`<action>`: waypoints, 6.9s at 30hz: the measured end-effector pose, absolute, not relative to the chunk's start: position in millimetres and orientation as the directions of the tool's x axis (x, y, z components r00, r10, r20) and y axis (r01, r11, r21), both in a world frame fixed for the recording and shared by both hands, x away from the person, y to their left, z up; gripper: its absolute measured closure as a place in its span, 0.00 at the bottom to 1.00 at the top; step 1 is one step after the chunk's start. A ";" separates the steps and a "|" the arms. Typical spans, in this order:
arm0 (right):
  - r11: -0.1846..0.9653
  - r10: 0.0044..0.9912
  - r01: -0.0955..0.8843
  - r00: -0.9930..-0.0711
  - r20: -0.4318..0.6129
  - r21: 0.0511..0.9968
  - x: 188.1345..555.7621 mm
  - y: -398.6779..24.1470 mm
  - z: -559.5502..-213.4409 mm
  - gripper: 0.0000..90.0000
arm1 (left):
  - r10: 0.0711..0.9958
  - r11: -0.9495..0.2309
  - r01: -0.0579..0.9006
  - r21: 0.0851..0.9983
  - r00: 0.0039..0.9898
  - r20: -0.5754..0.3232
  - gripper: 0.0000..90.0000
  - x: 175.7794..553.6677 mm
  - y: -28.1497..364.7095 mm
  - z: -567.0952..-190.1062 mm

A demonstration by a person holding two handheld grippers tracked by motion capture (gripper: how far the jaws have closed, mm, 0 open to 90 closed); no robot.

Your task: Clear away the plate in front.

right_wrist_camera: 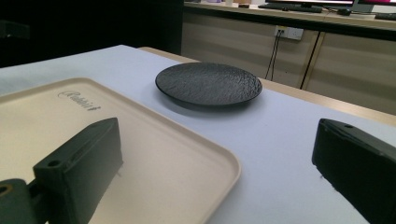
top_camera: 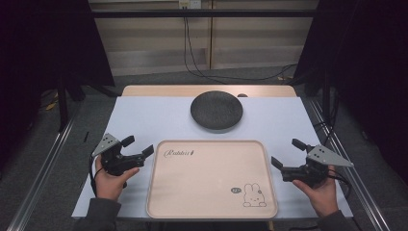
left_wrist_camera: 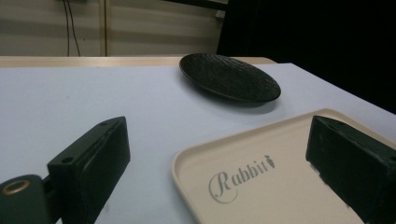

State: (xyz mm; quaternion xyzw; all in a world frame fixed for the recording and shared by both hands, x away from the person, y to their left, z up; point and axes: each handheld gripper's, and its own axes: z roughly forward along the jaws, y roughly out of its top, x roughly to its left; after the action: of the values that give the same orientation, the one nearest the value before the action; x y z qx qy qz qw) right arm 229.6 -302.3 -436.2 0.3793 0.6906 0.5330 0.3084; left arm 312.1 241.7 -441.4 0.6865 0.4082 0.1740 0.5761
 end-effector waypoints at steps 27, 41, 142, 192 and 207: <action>0.155 0.840 0.200 -0.543 -0.023 0.968 219.1 -302.2 -438.1 0.02 | 0.711 0.034 0.433 0.901 0.623 -0.326 0.08 355.7 194.4 -434.8; 0.159 0.835 0.197 -0.549 -0.025 0.967 219.0 -304.9 -439.1 0.02 | 0.703 0.050 0.462 0.885 0.614 -0.360 0.08 373.3 179.5 -429.0; 0.143 0.829 0.196 -0.560 -0.009 0.970 211.8 -311.0 -440.4 0.02 | 0.815 0.203 0.677 0.708 0.284 -0.505 0.43 528.1 93.7 -488.4; 0.097 0.831 0.184 -0.555 0.022 0.978 214.8 -315.5 -435.2 0.03 | 0.660 0.432 0.686 0.586 0.202 -0.723 0.97 520.4 55.2 -471.1; 0.137 0.817 0.176 -0.577 -0.010 0.975 212.6 -314.4 -437.9 0.00 | 0.702 0.364 0.687 0.628 0.240 -0.670 0.95 521.7 61.1 -444.3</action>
State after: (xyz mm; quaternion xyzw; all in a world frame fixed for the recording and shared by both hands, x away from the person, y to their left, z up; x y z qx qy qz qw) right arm 212.6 -314.4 -437.9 0.3568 0.6957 0.5517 0.2903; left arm 521.7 61.1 -444.3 0.5637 0.6163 0.0069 0.5498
